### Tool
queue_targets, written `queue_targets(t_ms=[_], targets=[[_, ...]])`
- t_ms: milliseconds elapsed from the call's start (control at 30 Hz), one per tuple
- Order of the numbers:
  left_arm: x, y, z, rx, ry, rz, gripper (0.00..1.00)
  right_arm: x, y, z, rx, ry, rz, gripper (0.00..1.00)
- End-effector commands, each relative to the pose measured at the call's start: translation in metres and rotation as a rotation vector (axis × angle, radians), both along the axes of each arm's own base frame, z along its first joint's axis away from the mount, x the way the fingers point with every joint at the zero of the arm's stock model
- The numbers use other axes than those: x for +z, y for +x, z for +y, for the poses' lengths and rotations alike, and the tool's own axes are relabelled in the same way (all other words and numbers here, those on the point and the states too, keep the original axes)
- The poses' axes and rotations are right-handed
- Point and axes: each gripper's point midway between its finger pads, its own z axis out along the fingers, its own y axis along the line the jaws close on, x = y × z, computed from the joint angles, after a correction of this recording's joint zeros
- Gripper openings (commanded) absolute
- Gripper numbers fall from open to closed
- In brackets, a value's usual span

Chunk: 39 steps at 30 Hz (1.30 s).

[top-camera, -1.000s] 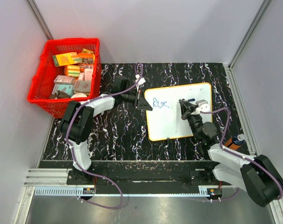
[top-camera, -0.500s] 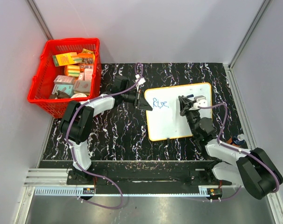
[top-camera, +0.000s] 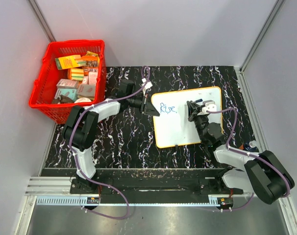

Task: Write a sentence on the whiteboard

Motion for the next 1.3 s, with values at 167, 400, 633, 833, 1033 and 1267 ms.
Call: queue_targets(t_ms=[167,400,633,833,1033,1267], targets=[[-0.046,0.000,0.005,-0.007,0.106,-0.102,0.00,0.016,0.002,0.010,0.036,0.049,-0.037,0.00],[-0.046,0.001,0.005,-0.006,0.107,-0.102,0.00,0.015,-0.001,0.017,0.082,0.058,-0.016,0.00],[-0.047,0.001,0.005,-0.004,0.110,-0.100,0.00,0.009,-0.002,0.012,0.060,0.062,0.020,0.00],[-0.047,0.002,0.005,-0.002,0.110,-0.101,0.00,0.005,-0.001,0.006,0.024,0.064,0.049,0.00],[-0.047,0.002,0.005,-0.002,0.111,-0.099,0.00,0.003,-0.002,-0.004,-0.026,0.069,0.058,0.00],[-0.047,0.001,0.004,-0.003,0.111,-0.098,0.00,0.001,-0.003,-0.006,-0.029,0.057,0.074,0.00]])
